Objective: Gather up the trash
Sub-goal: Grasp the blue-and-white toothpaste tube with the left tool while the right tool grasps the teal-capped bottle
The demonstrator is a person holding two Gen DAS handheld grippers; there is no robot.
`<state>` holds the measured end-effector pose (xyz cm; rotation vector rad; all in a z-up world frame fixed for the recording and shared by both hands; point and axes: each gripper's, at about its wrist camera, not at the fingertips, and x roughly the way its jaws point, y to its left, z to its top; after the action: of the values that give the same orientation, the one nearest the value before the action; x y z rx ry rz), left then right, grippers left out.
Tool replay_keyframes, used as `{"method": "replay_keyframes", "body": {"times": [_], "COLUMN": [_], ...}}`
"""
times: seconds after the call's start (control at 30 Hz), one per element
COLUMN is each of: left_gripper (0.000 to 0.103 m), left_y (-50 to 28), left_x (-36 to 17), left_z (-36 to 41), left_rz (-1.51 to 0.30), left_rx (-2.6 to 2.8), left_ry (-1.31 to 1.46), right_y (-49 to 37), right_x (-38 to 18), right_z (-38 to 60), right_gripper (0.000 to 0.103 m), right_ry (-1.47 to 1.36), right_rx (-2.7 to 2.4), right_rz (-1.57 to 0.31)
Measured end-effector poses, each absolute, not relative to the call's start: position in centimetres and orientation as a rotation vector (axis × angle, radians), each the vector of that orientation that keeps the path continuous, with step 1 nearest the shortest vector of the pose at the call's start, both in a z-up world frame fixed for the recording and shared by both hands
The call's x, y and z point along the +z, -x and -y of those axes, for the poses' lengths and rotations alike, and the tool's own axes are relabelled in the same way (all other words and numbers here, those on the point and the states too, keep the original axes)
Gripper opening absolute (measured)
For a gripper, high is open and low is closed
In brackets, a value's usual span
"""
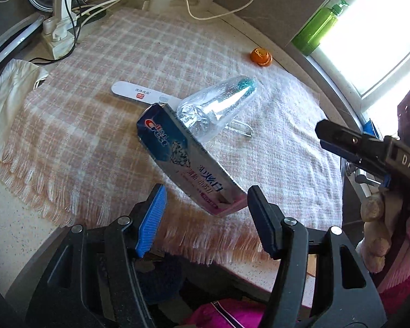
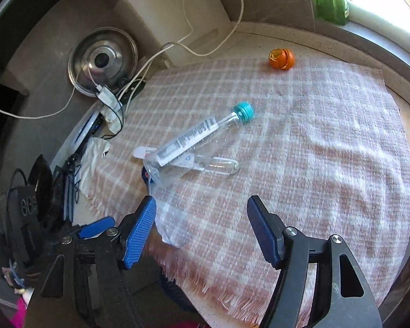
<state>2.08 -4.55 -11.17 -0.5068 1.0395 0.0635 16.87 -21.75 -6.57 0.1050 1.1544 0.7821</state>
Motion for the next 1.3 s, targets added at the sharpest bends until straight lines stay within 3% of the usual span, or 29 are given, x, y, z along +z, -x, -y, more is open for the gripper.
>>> {"method": "replay_keyframes", "body": {"times": [0.6,1.3], "left_gripper": [0.063,0.063], "left_y": [-7.4,-7.4], "left_x": [-13.9,-15.7], "left_z": [5.1,2.0], "left_rz": [-1.155,-1.177], "left_rx": [0.163,0.187], "left_ry": [0.481,0.564], "right_y": [-26.1,-27.6], "right_x": [-13.2,-17.3], "right_z": [18.2,12.5], "right_gripper": [0.069,0.069], "right_ry": [-0.448,-0.474], "right_rx": [0.661,0.643], "right_rz": [-1.454,-1.578]}}
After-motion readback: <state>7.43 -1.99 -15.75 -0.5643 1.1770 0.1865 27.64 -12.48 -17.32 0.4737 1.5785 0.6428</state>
